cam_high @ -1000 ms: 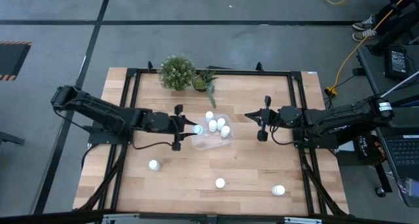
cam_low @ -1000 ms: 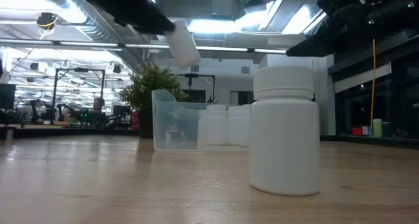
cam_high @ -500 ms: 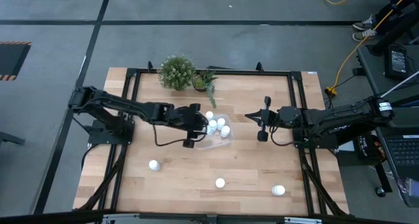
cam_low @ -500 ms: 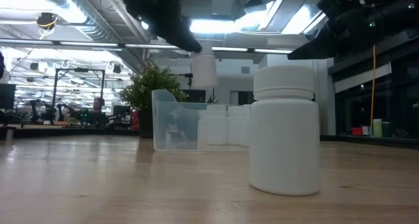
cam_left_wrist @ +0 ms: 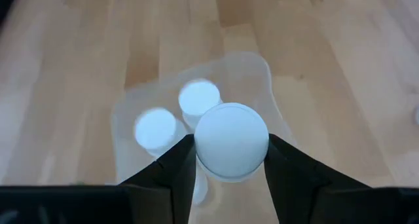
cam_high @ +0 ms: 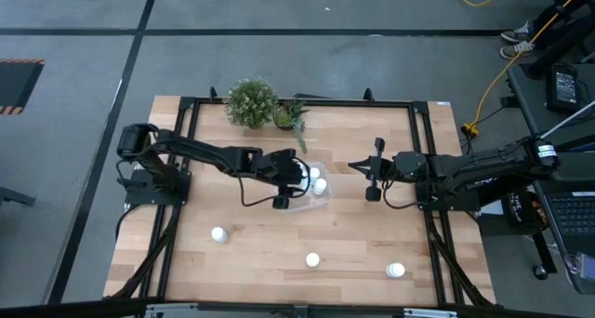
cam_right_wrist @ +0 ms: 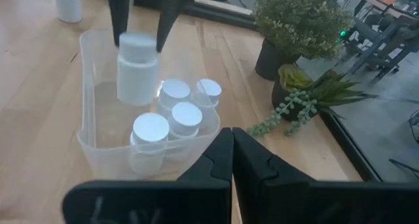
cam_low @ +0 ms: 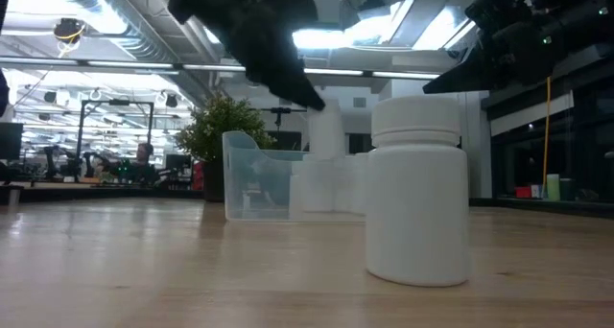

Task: Pick and place pill bottles into a basket
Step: Put the white pill bottle into the transparent bin

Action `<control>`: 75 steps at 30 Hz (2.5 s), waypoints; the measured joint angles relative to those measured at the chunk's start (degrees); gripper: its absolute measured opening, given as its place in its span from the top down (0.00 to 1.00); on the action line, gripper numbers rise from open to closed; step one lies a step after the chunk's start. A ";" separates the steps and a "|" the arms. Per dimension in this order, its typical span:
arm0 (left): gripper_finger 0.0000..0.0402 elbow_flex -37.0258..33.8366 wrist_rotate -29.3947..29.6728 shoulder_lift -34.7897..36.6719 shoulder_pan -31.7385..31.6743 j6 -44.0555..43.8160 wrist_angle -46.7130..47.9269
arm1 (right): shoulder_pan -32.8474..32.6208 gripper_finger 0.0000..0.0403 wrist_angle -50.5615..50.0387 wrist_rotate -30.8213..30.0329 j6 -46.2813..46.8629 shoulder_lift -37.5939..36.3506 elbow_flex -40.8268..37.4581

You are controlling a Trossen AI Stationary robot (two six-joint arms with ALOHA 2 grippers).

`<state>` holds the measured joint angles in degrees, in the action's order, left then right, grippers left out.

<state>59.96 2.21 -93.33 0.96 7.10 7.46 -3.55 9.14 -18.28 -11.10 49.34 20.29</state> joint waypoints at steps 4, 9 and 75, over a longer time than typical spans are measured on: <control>0.63 0.00 2.72 -2.59 0.64 0.59 -0.51 | 0.00 0.99 0.12 -0.07 -0.08 0.14 0.02; 0.63 0.00 4.92 -4.50 0.86 -1.91 -0.66 | 0.00 0.99 0.30 -0.07 -0.10 0.15 0.02; 0.50 -0.07 10.35 -2.74 4.60 7.09 -9.34 | 0.00 0.99 0.22 -0.08 0.07 0.15 0.02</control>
<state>59.90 12.56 -96.07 5.56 14.20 -1.88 -3.55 9.36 -18.37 -11.03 49.50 20.32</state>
